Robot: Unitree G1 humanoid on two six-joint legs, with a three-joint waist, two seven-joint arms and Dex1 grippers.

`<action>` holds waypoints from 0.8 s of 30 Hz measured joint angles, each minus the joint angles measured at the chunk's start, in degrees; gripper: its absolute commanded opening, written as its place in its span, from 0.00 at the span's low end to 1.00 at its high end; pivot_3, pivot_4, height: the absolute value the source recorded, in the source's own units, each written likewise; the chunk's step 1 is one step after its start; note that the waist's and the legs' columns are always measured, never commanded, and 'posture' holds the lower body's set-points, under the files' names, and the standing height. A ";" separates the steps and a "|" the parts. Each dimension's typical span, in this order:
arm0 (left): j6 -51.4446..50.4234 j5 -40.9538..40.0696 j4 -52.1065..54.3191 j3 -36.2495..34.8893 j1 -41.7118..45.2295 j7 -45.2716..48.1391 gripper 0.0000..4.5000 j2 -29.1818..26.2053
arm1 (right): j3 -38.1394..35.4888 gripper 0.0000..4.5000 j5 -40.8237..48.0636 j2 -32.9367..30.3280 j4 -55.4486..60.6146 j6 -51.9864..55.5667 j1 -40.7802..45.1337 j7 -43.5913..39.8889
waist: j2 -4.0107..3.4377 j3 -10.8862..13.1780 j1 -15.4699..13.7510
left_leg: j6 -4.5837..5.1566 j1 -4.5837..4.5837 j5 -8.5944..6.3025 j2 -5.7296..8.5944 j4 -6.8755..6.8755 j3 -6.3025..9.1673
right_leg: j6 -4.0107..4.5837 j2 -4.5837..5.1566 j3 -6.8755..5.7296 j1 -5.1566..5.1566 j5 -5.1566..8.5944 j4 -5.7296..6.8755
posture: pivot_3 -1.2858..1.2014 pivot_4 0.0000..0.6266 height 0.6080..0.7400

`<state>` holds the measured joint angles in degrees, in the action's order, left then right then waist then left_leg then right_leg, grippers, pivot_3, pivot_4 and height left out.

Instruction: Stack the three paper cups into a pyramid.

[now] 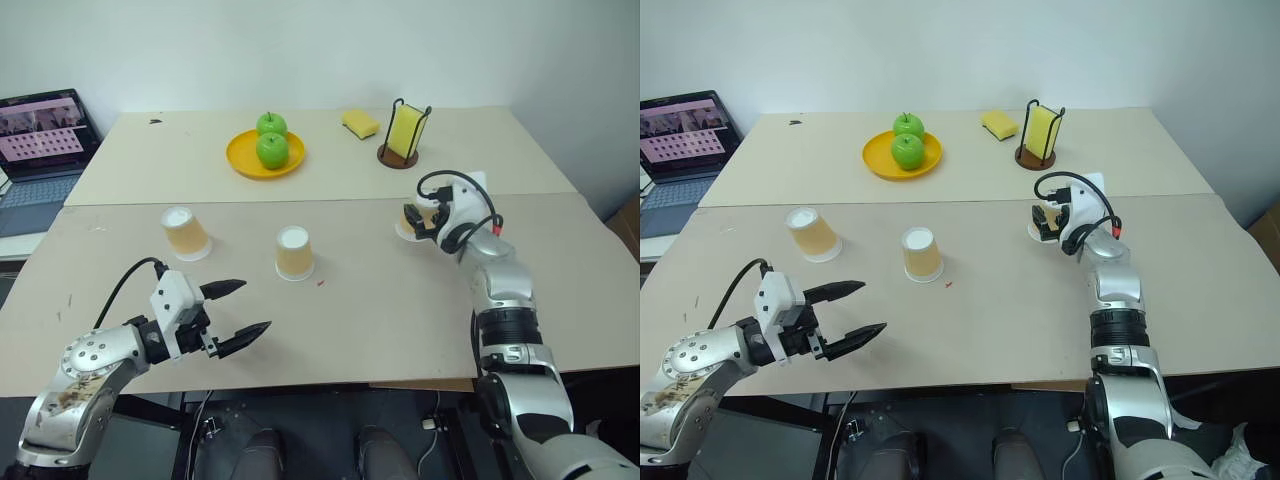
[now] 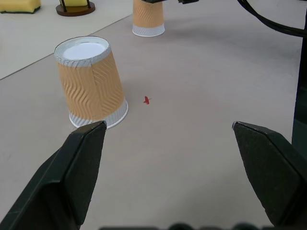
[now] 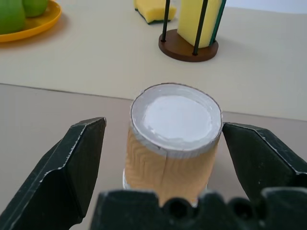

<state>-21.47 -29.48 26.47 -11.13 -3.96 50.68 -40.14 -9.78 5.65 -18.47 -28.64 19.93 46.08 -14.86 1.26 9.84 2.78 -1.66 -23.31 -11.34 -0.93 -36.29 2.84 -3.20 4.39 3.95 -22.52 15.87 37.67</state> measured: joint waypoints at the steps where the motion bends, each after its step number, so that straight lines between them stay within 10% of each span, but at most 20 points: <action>1: 0.00 0.02 0.00 0.00 -0.19 -0.02 1.00 0.01 | 0.01 1.00 -0.04 0.00 -1.89 -1.06 0.71 0.12 | 0.00 0.00 0.00 | 0.00 -0.01 0.00 0.00 0.00 0.00 | 0.00 0.00 0.00 0.00 0.00 -0.01 | 0.52 0.24 0.94; 16: 0.00 0.16 0.05 0.01 -0.67 -0.72 1.00 0.02 | 0.05 1.00 0.00 0.00 -16.62 -9.87 7.22 0.53 | -0.01 0.00 0.08 | 0.00 0.00 0.00 -0.01 0.01 0.01 | 0.00 0.00 0.00 -0.01 0.00 0.00 | 0.52 0.24 0.94; 24: 0.00 0.23 0.07 0.01 -0.82 -0.88 1.00 0.01 | 0.03 0.58 0.13 0.00 -16.95 -10.31 7.22 0.26 | -0.01 0.01 0.10 | 0.00 0.00 0.00 0.00 0.01 0.01 | 0.00 0.00 0.00 -0.01 0.00 0.01 | 0.52 0.24 0.94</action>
<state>-21.47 -29.25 26.54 -11.12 -4.78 49.81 -40.12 -9.74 5.79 -18.47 -45.58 9.62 53.30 -14.60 1.25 9.84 2.88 -1.66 -23.32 -11.34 -0.94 -36.28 2.85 -3.20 4.39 3.96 -22.52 15.87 37.68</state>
